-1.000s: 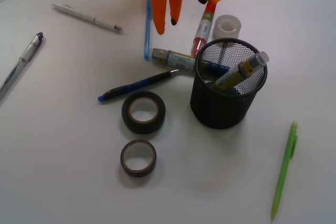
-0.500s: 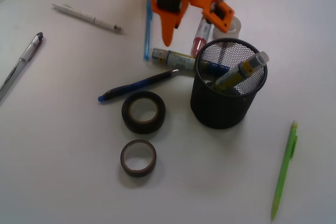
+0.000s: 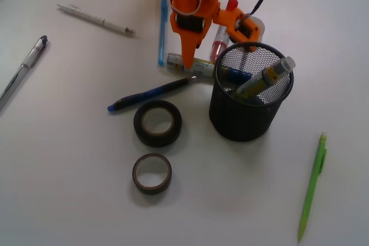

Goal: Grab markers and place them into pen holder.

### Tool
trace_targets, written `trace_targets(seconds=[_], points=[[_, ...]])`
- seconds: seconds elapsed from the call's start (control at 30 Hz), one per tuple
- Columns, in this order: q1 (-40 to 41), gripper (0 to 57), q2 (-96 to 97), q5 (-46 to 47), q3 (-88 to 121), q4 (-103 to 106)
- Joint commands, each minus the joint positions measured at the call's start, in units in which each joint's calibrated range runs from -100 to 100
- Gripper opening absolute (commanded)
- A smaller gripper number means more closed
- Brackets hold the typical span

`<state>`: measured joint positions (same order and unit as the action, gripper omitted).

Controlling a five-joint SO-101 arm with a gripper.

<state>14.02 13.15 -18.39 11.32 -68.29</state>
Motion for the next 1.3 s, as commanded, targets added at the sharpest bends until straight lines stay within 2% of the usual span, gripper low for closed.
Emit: trace_targets(seconds=[0.0, 0.53, 0.6, 0.77, 1.03, 1.27], points=[[-1.4, 19.2, 1.0, -0.6, 0.1, 0.1], [-1.8, 18.3, 3.1, -2.4, 2.3, 0.5], [-2.0, 14.8, 3.0, -2.4, 2.3, 0.5], [-2.1, 0.3, 3.0, -2.3, 2.2, 1.0], [-2.8, 0.5, 1.4, -2.5, 2.4, 1.5], [-6.3, 0.5, -12.6, -3.5, 2.9, -8.1]])
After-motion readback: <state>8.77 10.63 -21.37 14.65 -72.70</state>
